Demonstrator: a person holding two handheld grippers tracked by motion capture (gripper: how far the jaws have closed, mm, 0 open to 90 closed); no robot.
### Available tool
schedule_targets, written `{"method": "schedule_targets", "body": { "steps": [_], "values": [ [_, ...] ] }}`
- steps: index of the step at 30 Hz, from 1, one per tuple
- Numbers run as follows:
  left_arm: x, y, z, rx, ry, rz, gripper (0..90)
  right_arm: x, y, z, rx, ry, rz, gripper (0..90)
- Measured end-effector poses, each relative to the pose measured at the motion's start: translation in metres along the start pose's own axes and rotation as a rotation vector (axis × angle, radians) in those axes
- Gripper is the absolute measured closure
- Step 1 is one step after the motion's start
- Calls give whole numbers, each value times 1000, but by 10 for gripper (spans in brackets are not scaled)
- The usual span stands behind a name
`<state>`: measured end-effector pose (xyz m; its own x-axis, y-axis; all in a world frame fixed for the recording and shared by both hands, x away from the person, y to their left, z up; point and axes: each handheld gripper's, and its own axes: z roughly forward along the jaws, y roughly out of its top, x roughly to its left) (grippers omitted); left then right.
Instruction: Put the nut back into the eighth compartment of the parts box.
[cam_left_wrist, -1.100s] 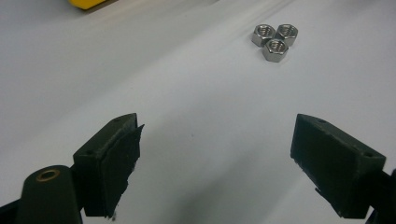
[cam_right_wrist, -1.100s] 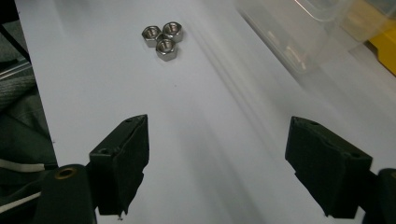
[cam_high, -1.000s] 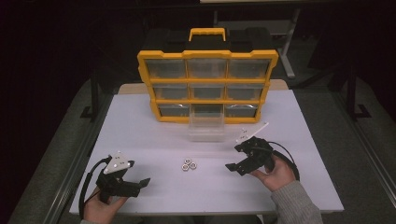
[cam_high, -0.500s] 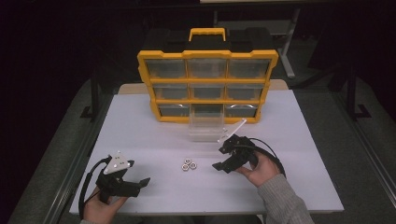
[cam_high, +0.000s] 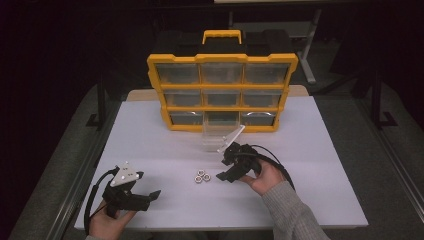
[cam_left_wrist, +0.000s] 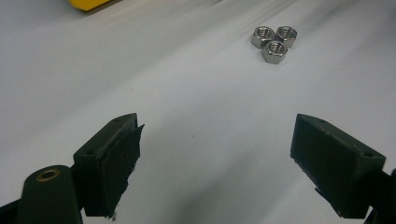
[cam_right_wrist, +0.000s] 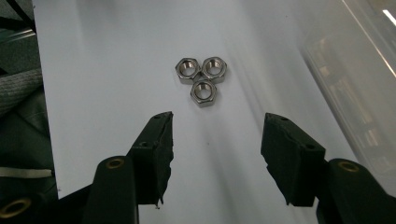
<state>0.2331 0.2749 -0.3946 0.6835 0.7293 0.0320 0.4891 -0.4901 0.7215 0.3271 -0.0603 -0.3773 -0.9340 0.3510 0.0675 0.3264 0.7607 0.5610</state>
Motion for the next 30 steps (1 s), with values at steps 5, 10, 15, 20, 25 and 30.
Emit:
{"method": "schedule_targets", "body": {
  "steps": [5,10,15,20,25,30],
  "values": [
    [1,0,0,-5,2,-3,155,0,6,12,21,14,-9,435],
    [0,0,0,0,1,0,154,0,10,22,33,26,-15,450],
    [0,0,0,-1,-2,-2,154,-1,14,32,49,37,-21,465],
    [1,0,-1,-1,-3,-1,155,0,18,43,64,45,-26,496],
    [1,0,0,0,-2,0,154,-1,21,52,77,53,-20,528],
    [1,1,0,-1,-2,11,156,-2,23,59,92,68,-11,564]
  ]
}}
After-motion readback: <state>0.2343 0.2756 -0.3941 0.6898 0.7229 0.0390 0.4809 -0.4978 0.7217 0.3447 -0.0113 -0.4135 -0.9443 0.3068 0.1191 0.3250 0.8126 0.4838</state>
